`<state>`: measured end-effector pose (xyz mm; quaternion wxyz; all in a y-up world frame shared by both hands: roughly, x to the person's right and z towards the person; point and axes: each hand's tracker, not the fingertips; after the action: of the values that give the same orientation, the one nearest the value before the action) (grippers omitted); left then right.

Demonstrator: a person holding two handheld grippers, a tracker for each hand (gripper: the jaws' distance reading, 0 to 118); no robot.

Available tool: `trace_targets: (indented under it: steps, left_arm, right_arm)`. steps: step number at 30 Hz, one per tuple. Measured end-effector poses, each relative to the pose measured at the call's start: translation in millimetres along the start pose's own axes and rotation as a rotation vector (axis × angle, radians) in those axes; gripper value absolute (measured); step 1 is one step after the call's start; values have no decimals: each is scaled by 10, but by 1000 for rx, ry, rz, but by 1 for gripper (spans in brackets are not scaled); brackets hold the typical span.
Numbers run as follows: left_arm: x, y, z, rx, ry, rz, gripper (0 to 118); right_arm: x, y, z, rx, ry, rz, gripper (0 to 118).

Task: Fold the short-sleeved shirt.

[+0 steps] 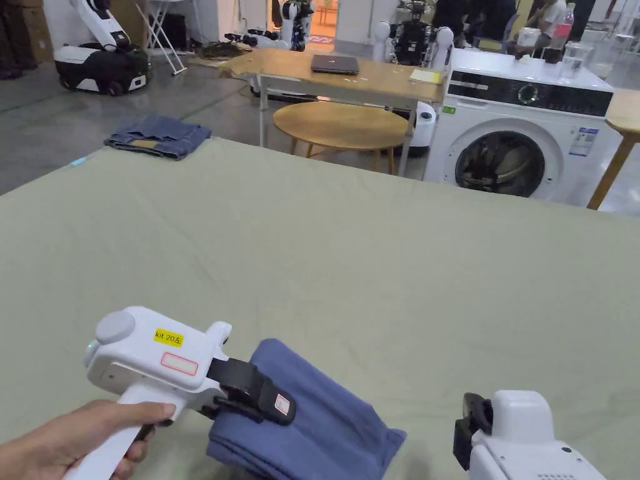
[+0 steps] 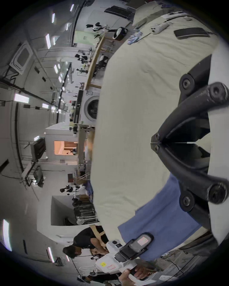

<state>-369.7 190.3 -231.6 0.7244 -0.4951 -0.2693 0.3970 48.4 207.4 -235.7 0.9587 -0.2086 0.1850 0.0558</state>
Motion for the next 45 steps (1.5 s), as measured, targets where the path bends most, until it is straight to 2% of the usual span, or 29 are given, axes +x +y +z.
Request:
trace_targets:
  steps: [10, 18, 25, 29, 30, 32, 36, 37, 40, 45]
  left_arm:
    - [-324, 347, 1900, 132, 289, 56, 16]
    - [-701, 366, 2845, 165, 501, 150, 16]
    - [-1047, 360, 2911, 132, 625, 218, 16]
    - [-1075, 351, 2919, 158, 614, 248, 16]
    - [-1061, 346, 2924, 170, 625, 261, 25]
    - [-999, 328, 2958, 170, 664, 265, 29]
    - [-813, 342, 3107, 191, 890, 225, 51]
    - [-758, 333, 3144, 201, 917, 209, 52]
    - [-637, 308, 3198, 255, 935, 176, 52]
    - [-489, 250, 2847, 311, 827, 81, 52]
  right_arm:
    - [-5, 336, 10, 221, -81, -38, 0]
    - [162, 334, -29, 202, -131, -51, 0]
    - [179, 237, -86, 148, -136, -50, 0]
    - [154, 226, -100, 132, -129, -43, 0]
    - [148, 232, -101, 129, -124, -42, 0]
    - [141, 237, -104, 130, -122, -40, 0]
    - [139, 254, -112, 130, -114, -36, 0]
    - [137, 257, -114, 129, -111, -35, 0]
    - [138, 258, -120, 129, -106, -33, 0]
    - [163, 250, -121, 127, -101, -39, 0]
